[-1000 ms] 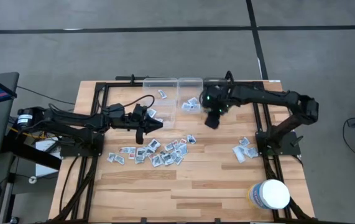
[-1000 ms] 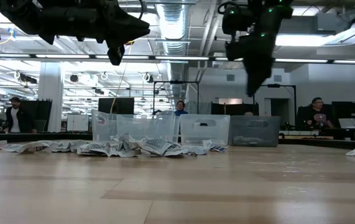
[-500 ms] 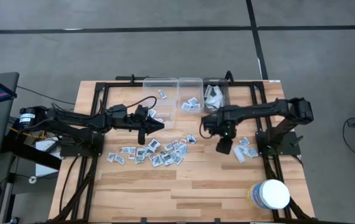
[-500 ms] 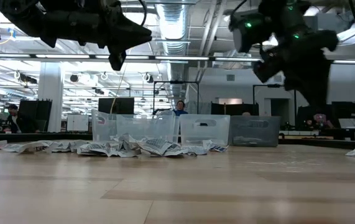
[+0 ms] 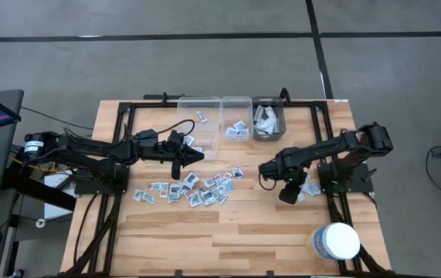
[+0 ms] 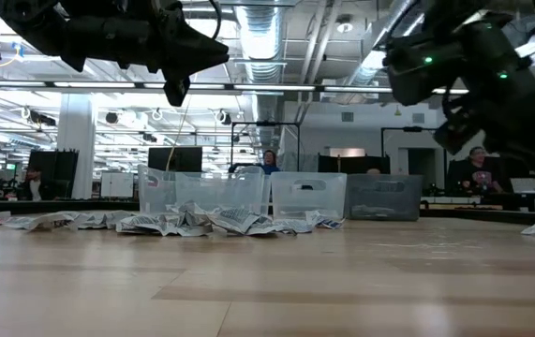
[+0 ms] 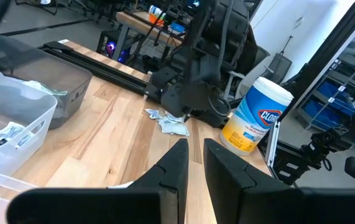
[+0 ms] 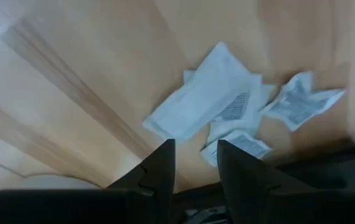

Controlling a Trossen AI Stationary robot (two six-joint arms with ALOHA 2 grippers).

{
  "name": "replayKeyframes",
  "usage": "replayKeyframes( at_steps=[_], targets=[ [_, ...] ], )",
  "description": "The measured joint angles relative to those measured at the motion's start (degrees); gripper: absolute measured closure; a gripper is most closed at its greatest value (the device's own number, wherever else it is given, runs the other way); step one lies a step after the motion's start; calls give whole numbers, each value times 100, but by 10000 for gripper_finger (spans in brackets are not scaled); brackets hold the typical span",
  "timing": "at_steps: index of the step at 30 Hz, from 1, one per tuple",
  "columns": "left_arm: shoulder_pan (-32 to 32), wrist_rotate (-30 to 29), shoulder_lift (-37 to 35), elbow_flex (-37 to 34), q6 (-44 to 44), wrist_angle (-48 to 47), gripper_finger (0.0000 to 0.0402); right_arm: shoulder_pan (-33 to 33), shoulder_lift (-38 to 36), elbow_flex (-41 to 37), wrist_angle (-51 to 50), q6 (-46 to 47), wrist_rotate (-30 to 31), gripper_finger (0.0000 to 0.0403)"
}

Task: Pick & Place First Aid Supplies
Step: Put the bandage pack into the black transparent bin

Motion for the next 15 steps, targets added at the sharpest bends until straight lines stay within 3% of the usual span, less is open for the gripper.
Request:
replayKeyframes(
  at_steps=[7, 15],
  targets=[
    [2, 0, -2, 0, 7, 0, 351, 242, -617, -595, 826, 834, 110, 289],
    [0, 0, -2, 0, -22, 0, 351, 441, -999, -1124, 1102, 1684, 479, 289]
  ],
)
